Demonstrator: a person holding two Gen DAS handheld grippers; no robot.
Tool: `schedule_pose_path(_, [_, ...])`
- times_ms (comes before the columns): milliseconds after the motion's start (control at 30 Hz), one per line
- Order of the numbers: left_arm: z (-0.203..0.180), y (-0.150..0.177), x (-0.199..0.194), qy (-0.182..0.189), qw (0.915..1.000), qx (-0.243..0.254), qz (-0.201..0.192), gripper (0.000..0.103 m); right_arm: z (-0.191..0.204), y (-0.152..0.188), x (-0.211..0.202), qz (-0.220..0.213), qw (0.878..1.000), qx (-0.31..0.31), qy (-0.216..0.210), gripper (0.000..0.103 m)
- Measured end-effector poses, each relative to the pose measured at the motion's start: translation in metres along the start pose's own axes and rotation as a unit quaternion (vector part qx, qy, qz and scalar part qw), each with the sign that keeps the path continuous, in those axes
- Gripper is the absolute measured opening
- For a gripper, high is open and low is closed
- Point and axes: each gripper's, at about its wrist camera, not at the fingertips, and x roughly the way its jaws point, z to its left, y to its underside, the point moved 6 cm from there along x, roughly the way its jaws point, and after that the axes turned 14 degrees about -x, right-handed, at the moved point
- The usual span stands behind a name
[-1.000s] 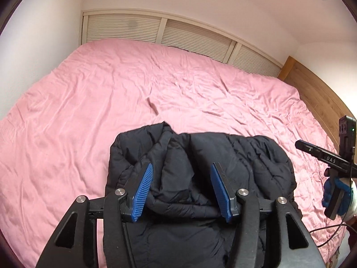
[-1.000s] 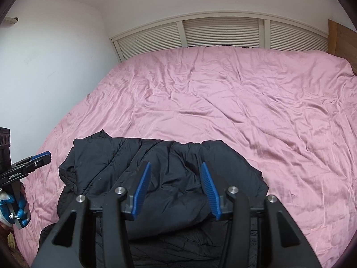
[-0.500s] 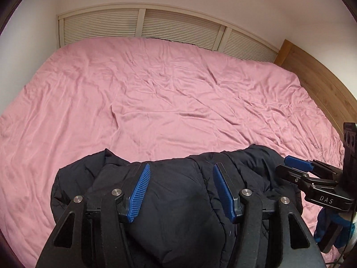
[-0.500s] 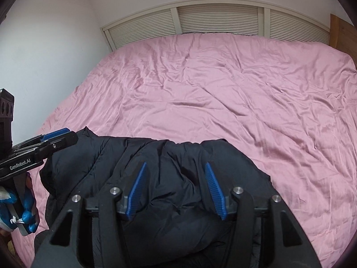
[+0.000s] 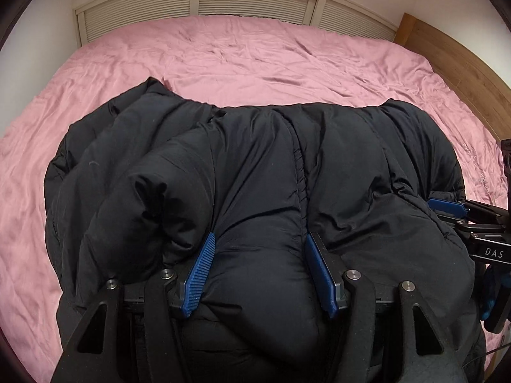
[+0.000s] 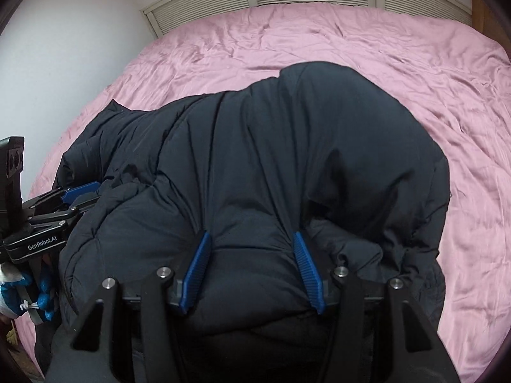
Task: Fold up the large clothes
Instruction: 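Press the folded coat flat with both open grippers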
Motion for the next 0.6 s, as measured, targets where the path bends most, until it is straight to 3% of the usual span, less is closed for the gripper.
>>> schedule_pose_path(167, [0.004, 0.015, 0.012, -0.008, 0.9999, -0.005, -0.007, 0.058, 0.005, 0.026, 0.011, 0.005, 1.000, 0.000, 0.012, 0.053])
schedule_pose_path(367, [0.006, 0.012, 0.033, -0.025, 0.9996, -0.006, 0.013, 0.059, -0.001, 0.026, 0.033, 0.033, 0.999, 0.007, 0.016, 0.053])
schedule_pose_path(500, [-0.001, -0.002, 0.019, -0.025, 0.9993, -0.007, 0.027, 0.058, -0.001, 0.014, 0.024, 0.054, 0.998, 0.007, 0.022, 0.053])
schedule_pose_path(600, [-0.007, -0.011, -0.005, -0.011, 0.9997, -0.005, 0.019, 0.058, 0.001, 0.000, 0.006, 0.043, 0.999, 0.003, 0.026, 0.054])
